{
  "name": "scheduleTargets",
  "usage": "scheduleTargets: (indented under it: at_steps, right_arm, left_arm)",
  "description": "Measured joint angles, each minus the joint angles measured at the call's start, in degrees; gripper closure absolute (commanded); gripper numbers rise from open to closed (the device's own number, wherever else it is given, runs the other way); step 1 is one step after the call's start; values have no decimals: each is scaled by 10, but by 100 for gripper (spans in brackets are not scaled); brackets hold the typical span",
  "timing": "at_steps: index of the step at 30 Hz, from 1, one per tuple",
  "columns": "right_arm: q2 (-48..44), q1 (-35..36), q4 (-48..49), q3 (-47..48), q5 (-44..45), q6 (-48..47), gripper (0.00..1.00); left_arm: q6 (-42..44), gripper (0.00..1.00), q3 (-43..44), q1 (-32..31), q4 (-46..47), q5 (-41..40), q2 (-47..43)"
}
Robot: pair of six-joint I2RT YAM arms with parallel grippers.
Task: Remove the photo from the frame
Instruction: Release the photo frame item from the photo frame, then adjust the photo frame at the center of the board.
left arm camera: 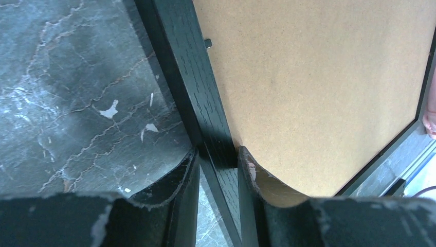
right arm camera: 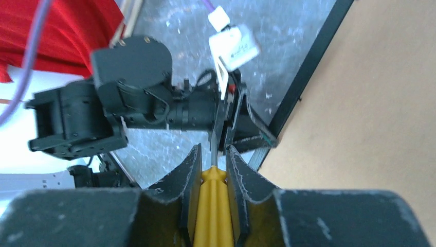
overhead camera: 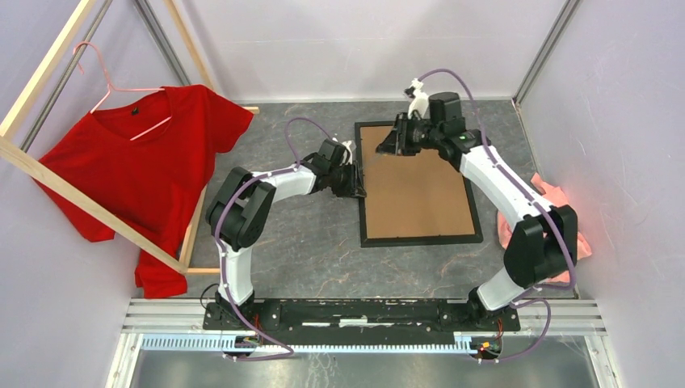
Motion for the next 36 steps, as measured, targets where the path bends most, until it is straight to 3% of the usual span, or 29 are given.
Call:
scheduleTargets:
  at_steps: [9,18,25,30,36]
  right_arm:
    - [-28,-78,144,-93,-93,58,100]
    - [-8,-144,240,-179,-110,113,100]
    - [54,-142,270,-178,-117,106,100]
    - [100,-142,268,-165,-118,105,100]
    - [120,-142,268,-159,-118,105,100]
  left_arm:
    - [33,98,-1,-4,3,12,0]
    - [86,98,-19,-4,-12,51,-16]
    - [93,74,-10,24,-51,98,-18]
    - [92,70,31,57,-85,127,-16]
    - [75,69,79,88,-37,173,-15]
